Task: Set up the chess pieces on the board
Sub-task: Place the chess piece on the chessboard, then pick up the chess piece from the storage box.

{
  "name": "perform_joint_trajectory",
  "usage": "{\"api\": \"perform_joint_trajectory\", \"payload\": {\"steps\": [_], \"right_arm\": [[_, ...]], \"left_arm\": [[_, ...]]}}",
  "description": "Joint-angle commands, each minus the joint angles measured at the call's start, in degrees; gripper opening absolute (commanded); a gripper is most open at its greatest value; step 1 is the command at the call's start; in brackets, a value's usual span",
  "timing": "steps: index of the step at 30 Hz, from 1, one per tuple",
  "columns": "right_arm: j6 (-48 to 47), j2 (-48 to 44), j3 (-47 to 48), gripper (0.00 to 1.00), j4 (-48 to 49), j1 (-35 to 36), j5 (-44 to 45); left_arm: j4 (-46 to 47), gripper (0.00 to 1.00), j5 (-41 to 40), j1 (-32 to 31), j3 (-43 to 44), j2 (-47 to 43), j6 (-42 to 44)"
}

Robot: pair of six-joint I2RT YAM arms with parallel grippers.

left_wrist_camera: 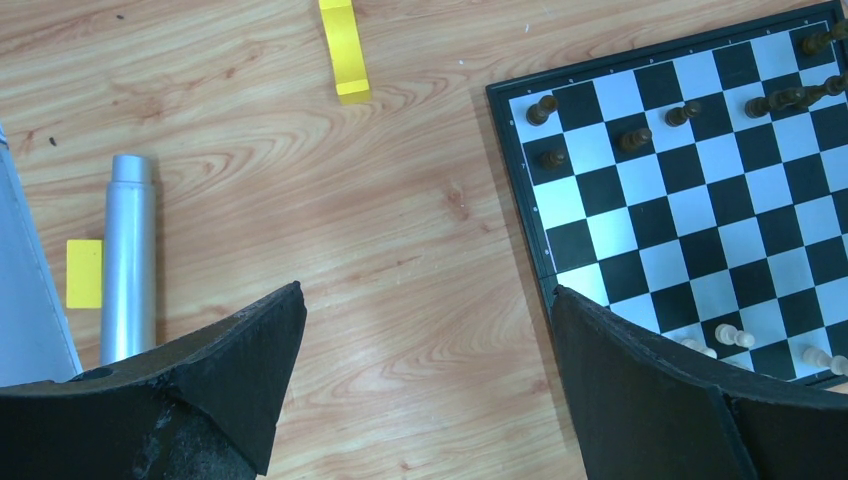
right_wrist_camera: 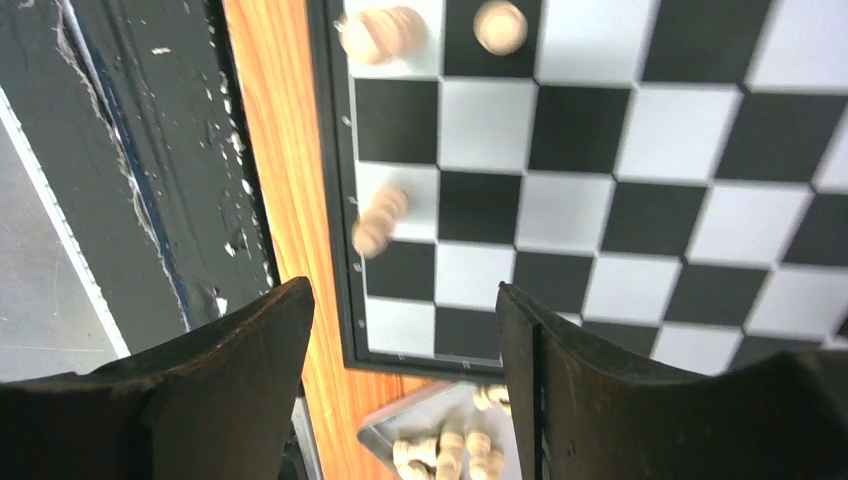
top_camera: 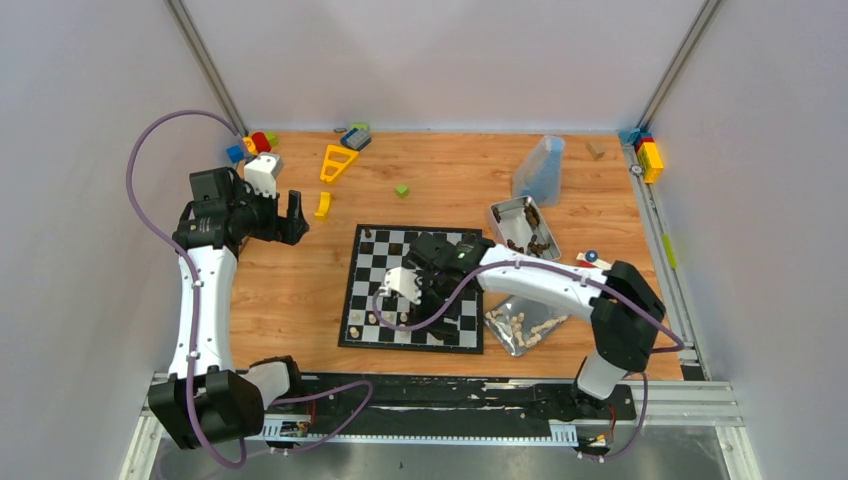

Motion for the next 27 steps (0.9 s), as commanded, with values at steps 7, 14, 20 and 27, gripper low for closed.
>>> {"api": "perform_joint_trajectory", "payload": {"steps": [7, 14, 20, 27], "right_arm": [[0.34, -15.96, -11.31, 0.69, 1.97, -20.42, -2.88], [0.66, -20.32, -19.12, 0.64, 3.05, -32.63, -2.53], [2.10, -19.71, -21.76, 0.56, 3.47, -34.23, -1.69], [2.15, -19.96, -23.58, 0.46, 3.48, -34.76, 1.22]], "left_arm": [[1.74, 1.00, 1.09, 0.38, 0.38, -1.93, -0.52], [2.03, 1.00, 2.34, 0.34, 0.04, -1.85, -0.75], [1.86, 1.00, 3.29, 0.35, 0.31, -1.78, -0.80], [1.84, 1.00, 3.78, 0.34, 0.19, -2.19, -0.71]]}}
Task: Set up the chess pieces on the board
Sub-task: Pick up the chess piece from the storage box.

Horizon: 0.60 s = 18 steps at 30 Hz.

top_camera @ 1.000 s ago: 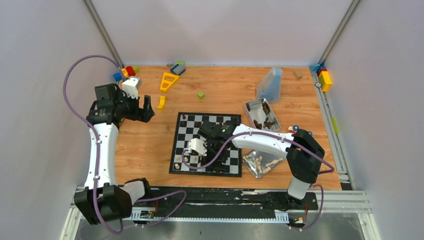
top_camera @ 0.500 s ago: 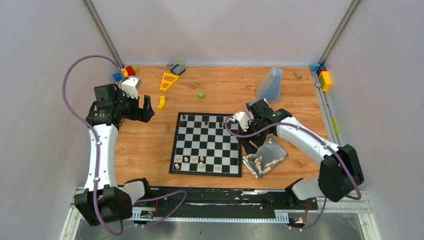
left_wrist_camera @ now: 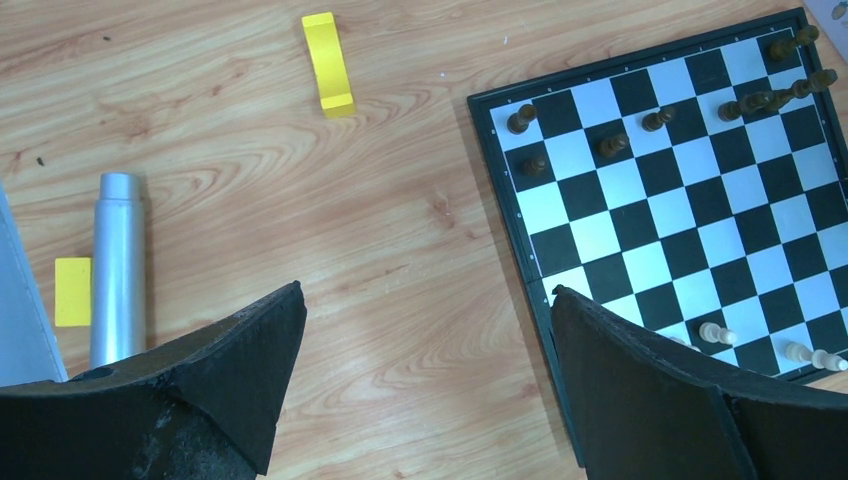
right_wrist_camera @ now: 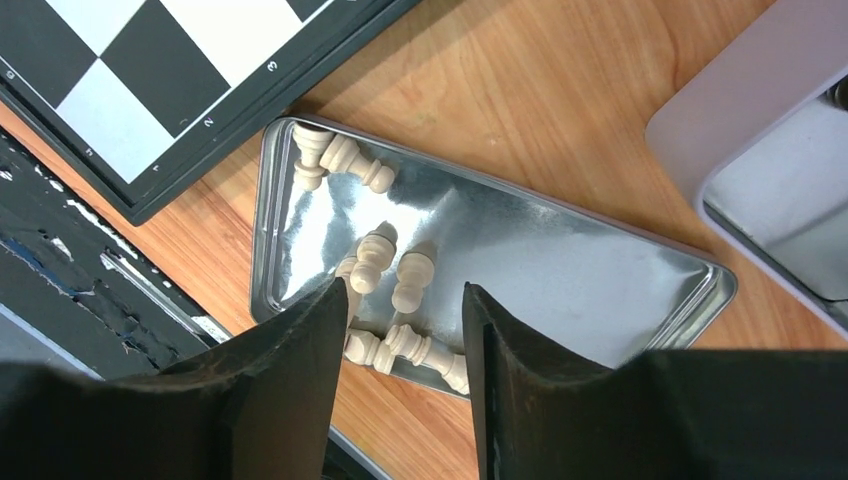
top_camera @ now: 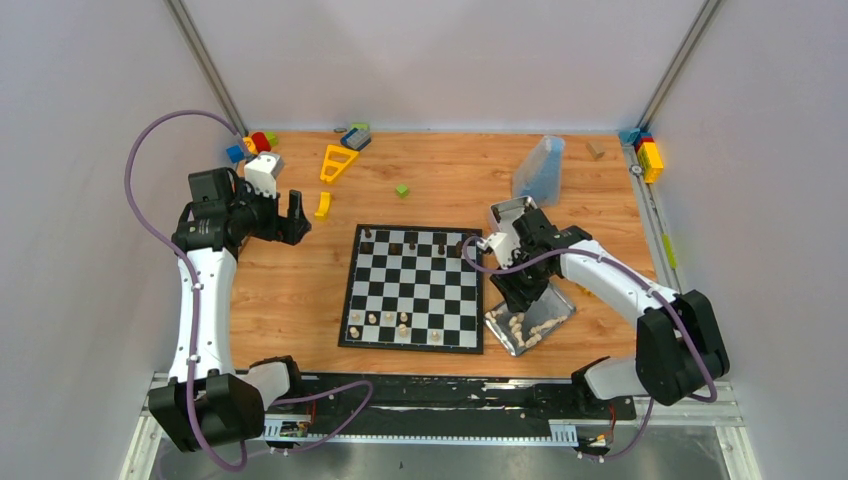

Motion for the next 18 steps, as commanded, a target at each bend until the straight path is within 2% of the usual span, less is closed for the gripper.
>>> {"api": "perform_joint_trajectory", "payload": {"steps": [1, 9, 18], "right_arm": [[0.44, -1.33, -0.91, 0.44, 1.57, -0.91, 1.88], [-0.16, -1.36, -1.97, 0.35, 1.54, -2.10, 1.70], [-0.93, -0.75, -2.42, 0.34, 1.27, -2.22, 0.50]], "left_arm": [[1.53, 1.00, 1.73, 0.38, 0.19, -1.55, -0.71], [1.66, 1.00, 1.94, 0.39, 0.10, -1.48, -0.70], [1.62, 1.00, 1.86, 0.39, 0.35, -1.27, -0.78]]}}
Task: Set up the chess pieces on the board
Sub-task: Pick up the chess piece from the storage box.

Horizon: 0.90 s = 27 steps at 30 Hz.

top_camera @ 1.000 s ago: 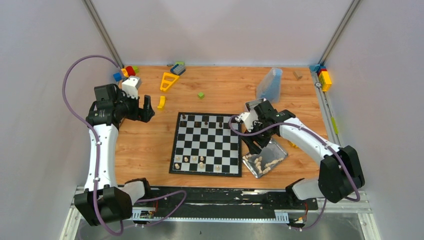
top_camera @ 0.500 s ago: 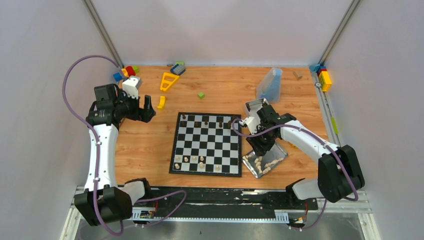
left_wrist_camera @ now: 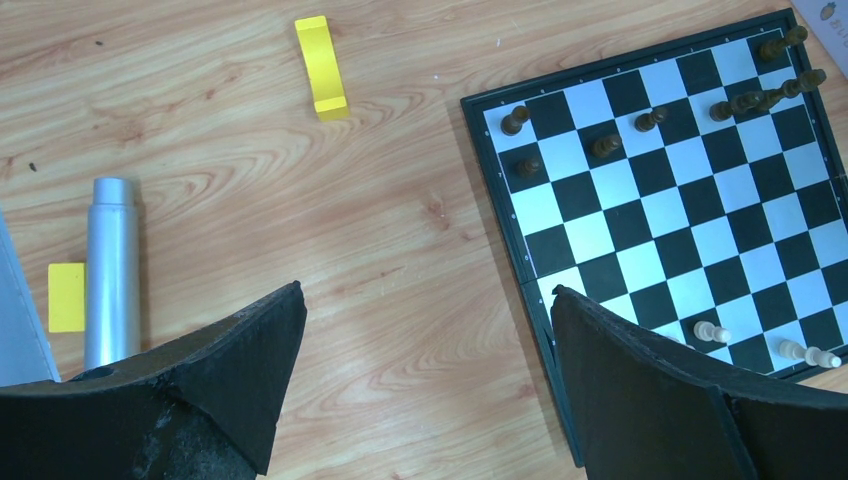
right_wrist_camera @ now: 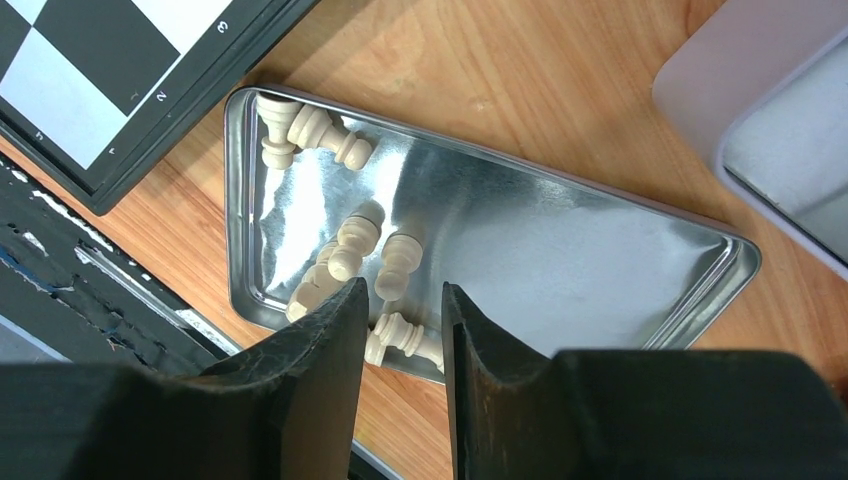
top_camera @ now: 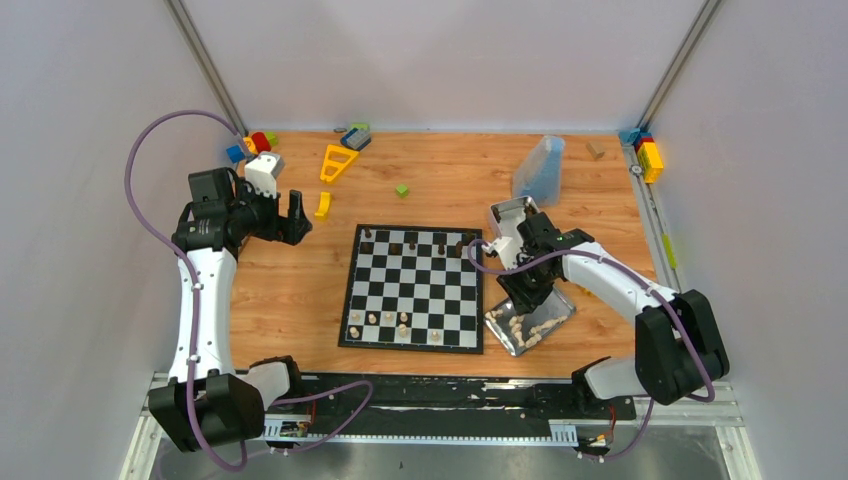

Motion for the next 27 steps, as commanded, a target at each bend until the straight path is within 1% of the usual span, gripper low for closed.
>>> {"api": "perform_joint_trajectory", "payload": {"steps": [1, 11, 23, 27], "right_arm": [[-0.84, -0.59, -0.03, 0.34, 0.81, -0.24, -0.80], [-1.38, 1.43, -0.86, 0.30, 1.30, -0.19, -1.51], [-1.97, 3.25, -0.99, 0.29, 2.58, -0.16, -2.30], [-2.34, 4.06, -0.63, 0.24, 2.86, -0.17, -2.88]], "left_arm": [[1.63, 1.00, 0.93, 0.37, 0.31, -1.27, -0.72], [1.48, 1.00, 0.99, 0.38, 0.28, -1.52, -0.73], [1.54, 1.00, 0.86, 0.34, 0.23, -1.45, -0.68], [1.55, 1.00, 0.76, 0.34, 0.21, -1.35, -0.61]]}}
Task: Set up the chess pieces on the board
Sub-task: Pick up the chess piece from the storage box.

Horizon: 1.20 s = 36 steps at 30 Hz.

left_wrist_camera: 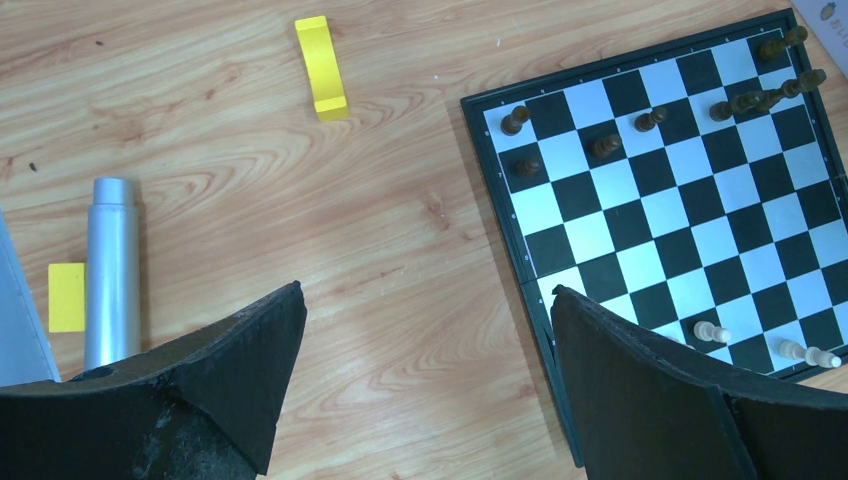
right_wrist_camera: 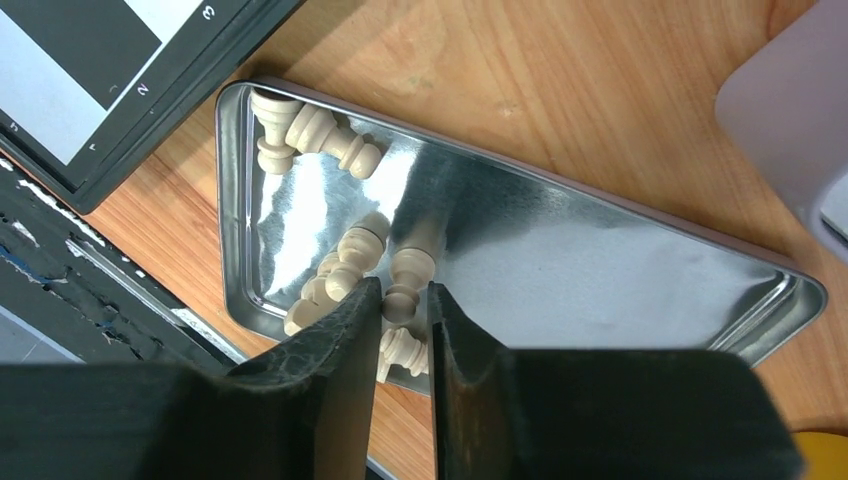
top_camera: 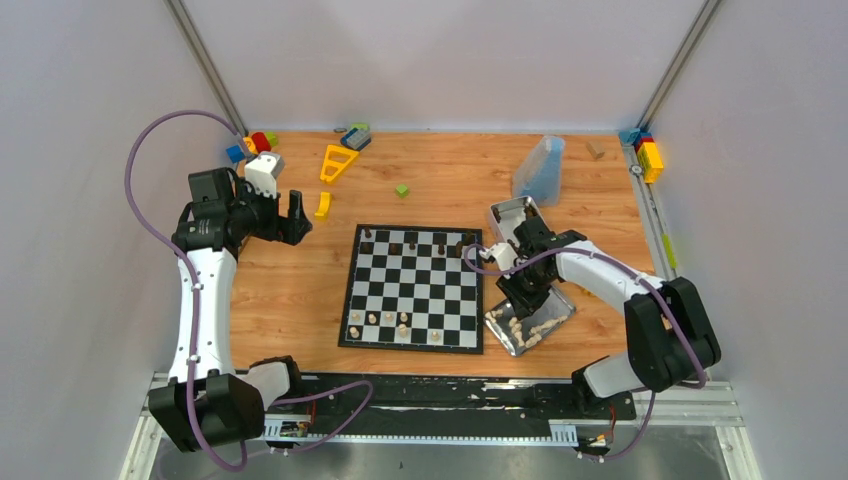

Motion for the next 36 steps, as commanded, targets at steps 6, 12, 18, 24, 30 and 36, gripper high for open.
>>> {"api": "perform_joint_trajectory", "payload": {"steps": [6, 12, 18, 24, 30, 36], "right_arm": [[-0.96, 0.05, 1.30, 0.09, 1.44, -0.27, 0.67], [-1.28, -0.19, 2.71, 0.05, 0.68, -2.86, 0.88], [-2.06, 1.11, 3.86, 0.03, 0.42, -6.37, -0.96], [-2.98, 1.73, 5.77, 0.02, -0.14, -9.21, -0.91], [-3.30, 0.25, 9.29, 0.02, -3.33, -10.02, -3.62], [-1.60, -1.74, 14.54, 0.02, -7.24, -5.59, -6.29]], "left_arm": [[1.36, 1.00, 0.78, 0.35, 0.35, -1.50, -0.44], [1.27, 1.00, 1.02, 0.36, 0.33, -1.59, -0.63], [1.31, 1.00, 1.21, 0.34, 0.53, -1.48, -0.60], [1.30, 1.00, 1.07, 0.34, 0.66, -1.24, -0.47], [1.21, 1.00, 0.93, 0.35, 0.56, -1.39, -0.14], [1.27, 1.00, 0.87, 0.38, 0.58, -1.63, -0.11]]}}
